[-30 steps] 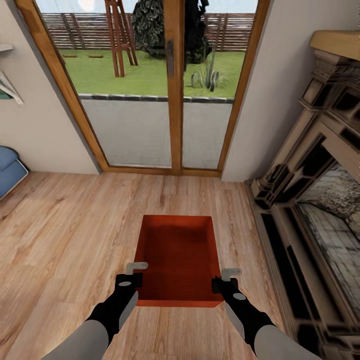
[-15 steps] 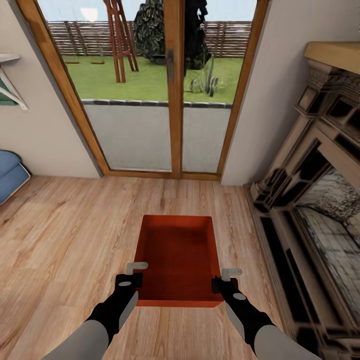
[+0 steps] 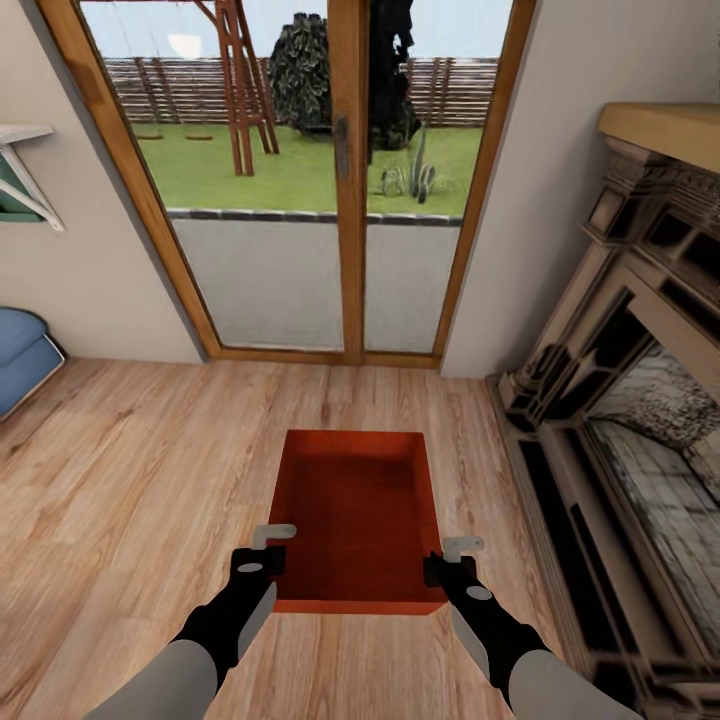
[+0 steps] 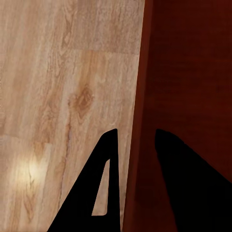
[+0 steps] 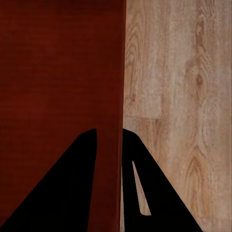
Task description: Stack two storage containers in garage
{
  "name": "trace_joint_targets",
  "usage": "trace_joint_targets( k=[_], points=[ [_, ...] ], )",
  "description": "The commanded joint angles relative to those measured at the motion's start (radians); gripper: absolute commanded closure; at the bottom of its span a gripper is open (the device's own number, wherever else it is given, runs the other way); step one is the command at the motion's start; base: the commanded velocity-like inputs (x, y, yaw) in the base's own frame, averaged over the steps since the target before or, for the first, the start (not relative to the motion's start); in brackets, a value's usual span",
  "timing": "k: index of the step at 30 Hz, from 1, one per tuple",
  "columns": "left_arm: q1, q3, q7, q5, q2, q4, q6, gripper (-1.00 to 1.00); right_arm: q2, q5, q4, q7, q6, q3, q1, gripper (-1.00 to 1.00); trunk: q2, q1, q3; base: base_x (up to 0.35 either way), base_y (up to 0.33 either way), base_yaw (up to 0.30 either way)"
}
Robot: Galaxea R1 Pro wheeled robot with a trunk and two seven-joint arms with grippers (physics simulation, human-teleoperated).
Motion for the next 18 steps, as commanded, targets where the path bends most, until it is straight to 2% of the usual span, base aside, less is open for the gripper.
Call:
trace_joint_targets(
  k=[1,15,18],
  points=[
    [0.000,-0.005,0.013,0.000,0.004,-0.001,0.009,1.00,-0.001,0.002,-0.001,-0.009,-0.003,-0.009,-0.001,1.00,0.006,-0.004,0.004,0.000,0.000,0.000],
    [0.000,-0.005,0.013,0.000,0.004,-0.001,0.007,1.00,-0.001,0.002,-0.001,-0.009,-0.003,-0.009,-0.001,1.00,0.104,-0.057,0.069,0.000,0.000,0.000],
    [0.000,-0.005,0.013,0.000,0.004,-0.001,0.006,1.00,-0.002,0.002,-0.001,-0.009,-0.003,-0.009,-0.001,1.00,0.104,-0.057,0.074,0.000,0.000,0.000]
  ],
)
